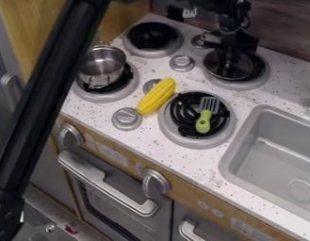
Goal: Put the lid on the pot
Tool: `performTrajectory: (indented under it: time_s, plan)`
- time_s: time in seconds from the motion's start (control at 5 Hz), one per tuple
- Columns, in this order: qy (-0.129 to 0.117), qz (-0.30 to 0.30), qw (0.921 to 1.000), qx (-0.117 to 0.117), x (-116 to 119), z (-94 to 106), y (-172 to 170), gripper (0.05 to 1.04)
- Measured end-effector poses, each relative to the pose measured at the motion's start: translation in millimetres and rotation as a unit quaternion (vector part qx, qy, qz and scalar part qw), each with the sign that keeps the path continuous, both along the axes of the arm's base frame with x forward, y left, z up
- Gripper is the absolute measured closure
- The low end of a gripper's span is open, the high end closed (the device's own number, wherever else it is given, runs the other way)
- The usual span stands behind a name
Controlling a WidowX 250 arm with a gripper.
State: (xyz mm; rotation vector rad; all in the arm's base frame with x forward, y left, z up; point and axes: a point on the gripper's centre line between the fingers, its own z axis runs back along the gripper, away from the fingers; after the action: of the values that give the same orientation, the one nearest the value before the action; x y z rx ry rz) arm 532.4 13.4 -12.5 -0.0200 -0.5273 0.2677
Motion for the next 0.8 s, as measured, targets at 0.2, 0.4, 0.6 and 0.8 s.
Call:
performTrajectory:
  time_s: [0.2, 0.4, 0.6, 0.8]
  plan:
    - [-0.017, 0.003, 0.9998, -0.011, -9.8, 27.4, 6.1, 0.826]
    - [-0.02, 0.017, 0.9996, -0.013, -27.1, 45.5, 31.4, 0.826]
    - [-0.014, 0.047, 0.9986, -0.018, -49.3, 55.2, 62.3, 0.826]
    - [-0.014, 0.076, 0.9968, -0.02, -66.3, 63.7, 94.6, 0.826]
